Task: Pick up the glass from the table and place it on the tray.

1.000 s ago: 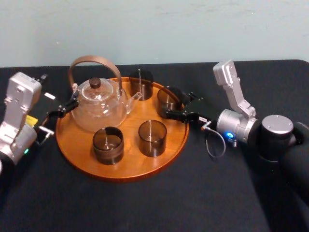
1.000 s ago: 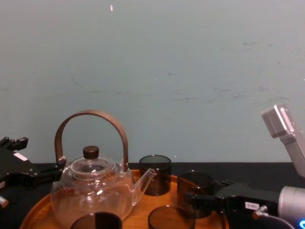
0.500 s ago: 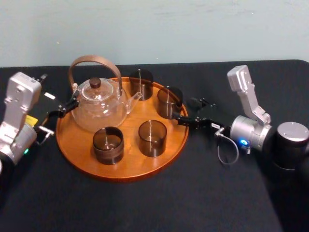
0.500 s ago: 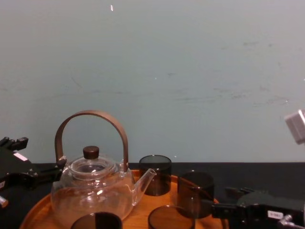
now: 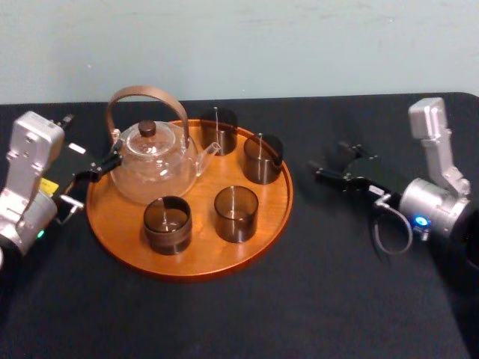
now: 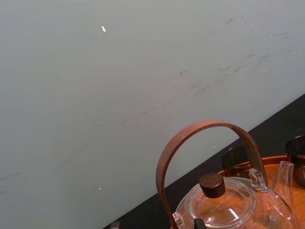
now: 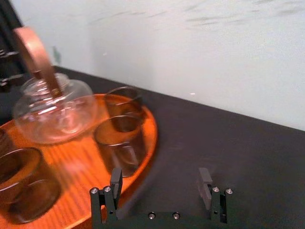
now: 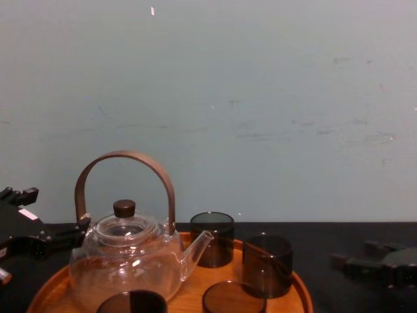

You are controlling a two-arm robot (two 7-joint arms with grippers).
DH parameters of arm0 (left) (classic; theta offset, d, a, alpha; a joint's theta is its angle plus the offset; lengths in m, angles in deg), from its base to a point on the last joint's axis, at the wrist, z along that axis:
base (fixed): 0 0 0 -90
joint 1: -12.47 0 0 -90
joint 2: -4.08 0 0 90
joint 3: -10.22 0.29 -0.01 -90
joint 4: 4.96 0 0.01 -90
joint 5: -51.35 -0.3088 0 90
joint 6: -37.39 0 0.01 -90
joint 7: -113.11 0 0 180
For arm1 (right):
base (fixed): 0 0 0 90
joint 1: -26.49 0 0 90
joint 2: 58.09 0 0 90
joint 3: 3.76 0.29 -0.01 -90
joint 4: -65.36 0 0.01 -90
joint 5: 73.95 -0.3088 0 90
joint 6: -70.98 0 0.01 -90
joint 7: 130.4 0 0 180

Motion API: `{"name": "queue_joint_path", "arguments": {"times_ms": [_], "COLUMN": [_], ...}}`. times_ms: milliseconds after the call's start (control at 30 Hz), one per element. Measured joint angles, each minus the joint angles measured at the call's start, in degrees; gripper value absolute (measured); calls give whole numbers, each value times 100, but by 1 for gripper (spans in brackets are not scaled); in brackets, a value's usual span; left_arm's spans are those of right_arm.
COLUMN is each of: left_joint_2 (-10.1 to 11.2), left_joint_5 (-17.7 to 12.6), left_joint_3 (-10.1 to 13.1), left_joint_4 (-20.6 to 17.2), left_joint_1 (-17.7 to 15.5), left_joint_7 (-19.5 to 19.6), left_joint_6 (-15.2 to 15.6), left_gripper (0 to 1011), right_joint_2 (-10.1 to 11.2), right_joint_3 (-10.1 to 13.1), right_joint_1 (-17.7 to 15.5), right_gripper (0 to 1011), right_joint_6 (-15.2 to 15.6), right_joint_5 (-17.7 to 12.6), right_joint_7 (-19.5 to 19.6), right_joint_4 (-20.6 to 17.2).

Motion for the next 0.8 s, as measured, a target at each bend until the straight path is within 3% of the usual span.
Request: {"name": "queue_joint_path", "arguments": {"times_ms": [200,433,600,800], "left_joint_2": [0,0,0,0], "left_joint_5": [0,0,0,0], "left_joint_3": [0,0,0,0], "left_joint_4": [0,0,0,0], "left_joint_1": [0,0,0,0], "left_joint_7": [0,0,0,0], "left_joint_6": [0,0,0,0], "left_gripper": [1009,1010,1009,1010], "right_joint_2": [190,240,201,206], "right_joint_3": [300,510,621,607], "right_joint_1": [-99,-50,12,8], "right_gripper": [1003,1002,1002,1003], "right_joint_6": [-18,-95,-144,-146], "right_joint_5": [-245,-318,-296,-292], "right_joint_7": [182,439,662,630], "right_joint_4": [-50,109,246,235]}}
